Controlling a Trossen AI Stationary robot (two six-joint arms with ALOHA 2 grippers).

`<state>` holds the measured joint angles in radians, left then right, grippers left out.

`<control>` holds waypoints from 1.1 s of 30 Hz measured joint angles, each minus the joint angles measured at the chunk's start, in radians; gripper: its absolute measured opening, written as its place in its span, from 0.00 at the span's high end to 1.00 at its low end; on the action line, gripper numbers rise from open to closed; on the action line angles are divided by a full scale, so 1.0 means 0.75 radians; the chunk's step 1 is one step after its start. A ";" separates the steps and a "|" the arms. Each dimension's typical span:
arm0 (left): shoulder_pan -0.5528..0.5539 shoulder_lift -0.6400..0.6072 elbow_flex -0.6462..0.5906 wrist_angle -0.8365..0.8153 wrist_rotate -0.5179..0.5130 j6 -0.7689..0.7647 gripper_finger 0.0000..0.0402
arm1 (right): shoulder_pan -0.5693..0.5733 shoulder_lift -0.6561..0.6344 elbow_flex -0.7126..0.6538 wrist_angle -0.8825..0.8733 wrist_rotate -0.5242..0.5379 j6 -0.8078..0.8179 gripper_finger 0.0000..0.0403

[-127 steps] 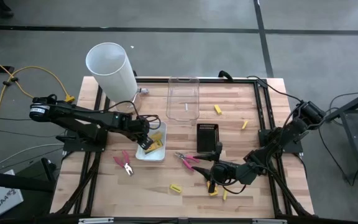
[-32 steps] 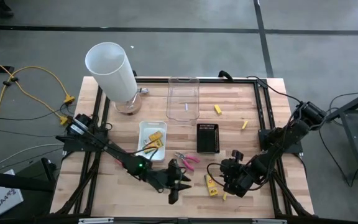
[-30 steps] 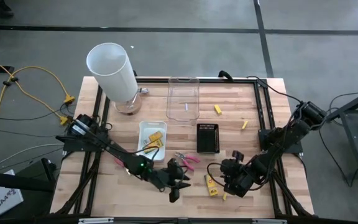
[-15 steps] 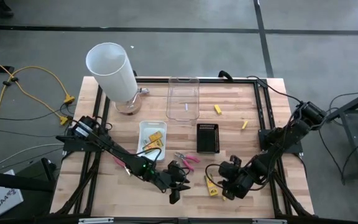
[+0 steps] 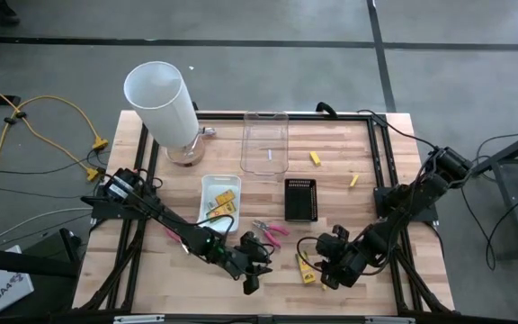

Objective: Pick & Place School Supplies
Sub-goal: Put the box of crayon into the white bin

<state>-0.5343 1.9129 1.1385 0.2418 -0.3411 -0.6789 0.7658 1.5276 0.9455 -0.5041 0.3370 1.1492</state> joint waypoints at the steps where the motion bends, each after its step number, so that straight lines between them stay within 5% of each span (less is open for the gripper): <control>1: 0.001 0.000 0.000 -0.005 -0.005 0.000 0.70 | 0.000 0.000 0.000 0.000 0.000 0.009 0.58; 18: 0.068 0.020 0.001 -0.059 0.012 0.030 0.70 | 0.001 0.001 -0.172 0.329 -0.106 0.105 0.58; 33: 0.108 0.020 0.001 -0.058 0.083 0.032 0.70 | 0.000 0.026 -0.174 0.365 -0.100 0.118 0.58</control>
<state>-0.4534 1.9278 1.1389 0.1982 -0.2786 -0.6548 0.7658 1.5469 0.8150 -0.2301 0.2621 1.2380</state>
